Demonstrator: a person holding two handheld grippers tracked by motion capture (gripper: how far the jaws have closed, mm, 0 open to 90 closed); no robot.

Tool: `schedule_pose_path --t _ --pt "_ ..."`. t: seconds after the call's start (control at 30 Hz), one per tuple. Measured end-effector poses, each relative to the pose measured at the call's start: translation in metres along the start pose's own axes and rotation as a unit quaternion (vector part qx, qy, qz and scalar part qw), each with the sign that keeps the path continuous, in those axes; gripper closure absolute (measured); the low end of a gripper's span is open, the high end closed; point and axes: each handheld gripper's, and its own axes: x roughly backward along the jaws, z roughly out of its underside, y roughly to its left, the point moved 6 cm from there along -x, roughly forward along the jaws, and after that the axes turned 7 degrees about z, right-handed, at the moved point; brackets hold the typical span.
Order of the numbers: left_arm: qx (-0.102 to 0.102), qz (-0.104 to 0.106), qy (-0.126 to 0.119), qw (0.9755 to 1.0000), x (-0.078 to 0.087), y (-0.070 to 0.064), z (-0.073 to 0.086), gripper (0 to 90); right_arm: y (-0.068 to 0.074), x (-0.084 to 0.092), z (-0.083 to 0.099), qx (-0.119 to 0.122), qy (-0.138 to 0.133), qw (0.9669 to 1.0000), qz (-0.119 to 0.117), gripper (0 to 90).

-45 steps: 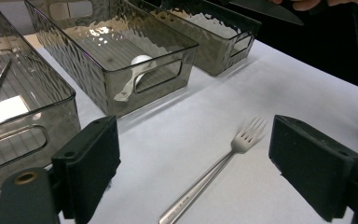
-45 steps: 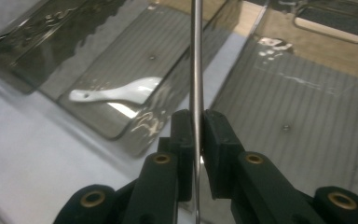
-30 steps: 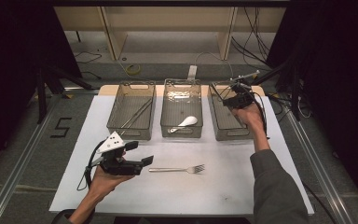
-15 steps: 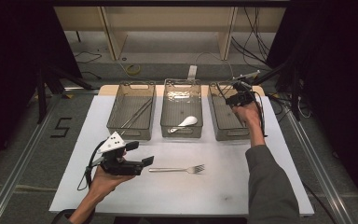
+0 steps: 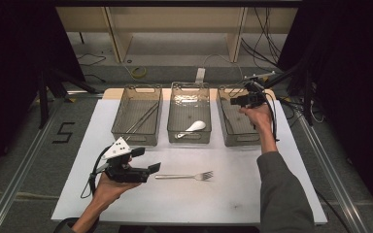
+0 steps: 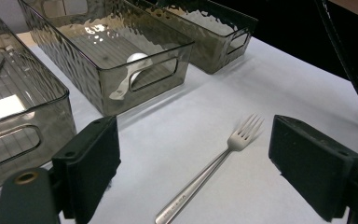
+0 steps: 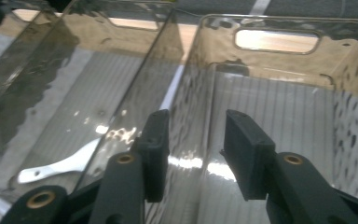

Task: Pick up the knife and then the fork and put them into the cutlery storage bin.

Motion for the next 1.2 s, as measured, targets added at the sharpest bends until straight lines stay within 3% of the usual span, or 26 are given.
schedule_pose_path --t 0.37,0.5,0.63,0.77,0.87,0.9,0.93,1.0,1.03,1.07,1.1,1.2 --pt "0.001 -0.002 0.005 1.0000 -0.001 0.001 0.001 15.5 0.019 0.034 0.007 0.045 -0.030 0.9978 -0.039 44.9" --pt "0.001 -0.002 0.013 0.9999 -0.003 0.001 0.003 15.5 0.033 0.047 0.028 0.078 -0.039 0.9949 -0.050 39.6" --pt "-0.001 -0.002 0.018 0.9998 -0.004 0.001 0.003 15.5 0.042 0.053 0.040 0.084 -0.043 0.9934 -0.065 37.9" --pt "-0.003 -0.003 0.011 0.9999 -0.003 0.001 0.002 15.5 0.059 0.063 0.059 0.107 -0.042 0.9877 -0.106 37.2" --pt "-0.001 -0.005 0.016 0.9999 -0.004 0.002 0.003 15.5 0.072 0.070 0.070 0.128 -0.042 0.9831 -0.124 35.9" --pt "-0.001 -0.005 0.014 0.9999 -0.003 0.002 0.003 15.5 0.072 0.070 0.070 0.128 -0.042 0.9831 -0.124 35.9" --pt "-0.001 -0.005 0.013 0.9999 -0.003 0.002 0.002 15.5 0.082 0.073 0.079 0.144 -0.036 0.9794 -0.136 34.6" --pt "-0.001 -0.005 0.013 0.9999 -0.003 0.002 0.003 15.5 0.088 0.075 0.083 0.151 -0.033 0.9779 -0.141 34.4" --pt "-0.001 -0.006 0.014 0.9999 -0.003 0.002 0.003 15.4 0.097 0.077 0.090 0.165 -0.028 0.9742 -0.152 34.3" --pt "0.000 -0.006 0.013 0.9999 -0.003 0.002 0.003 15.3 0.101 0.077 0.092 0.172 -0.025 0.9726 -0.154 33.8" --pt "-0.001 -0.006 0.012 0.9999 -0.003 0.002 0.002 15.3 0.101 0.077 0.092 0.172 -0.025 0.9726 -0.154 33.8" --pt "-0.003 -0.006 0.010 0.9999 -0.002 0.001 0.002 15.4 0.113 0.078 0.098 0.184 -0.023 0.9685 -0.167 33.8"
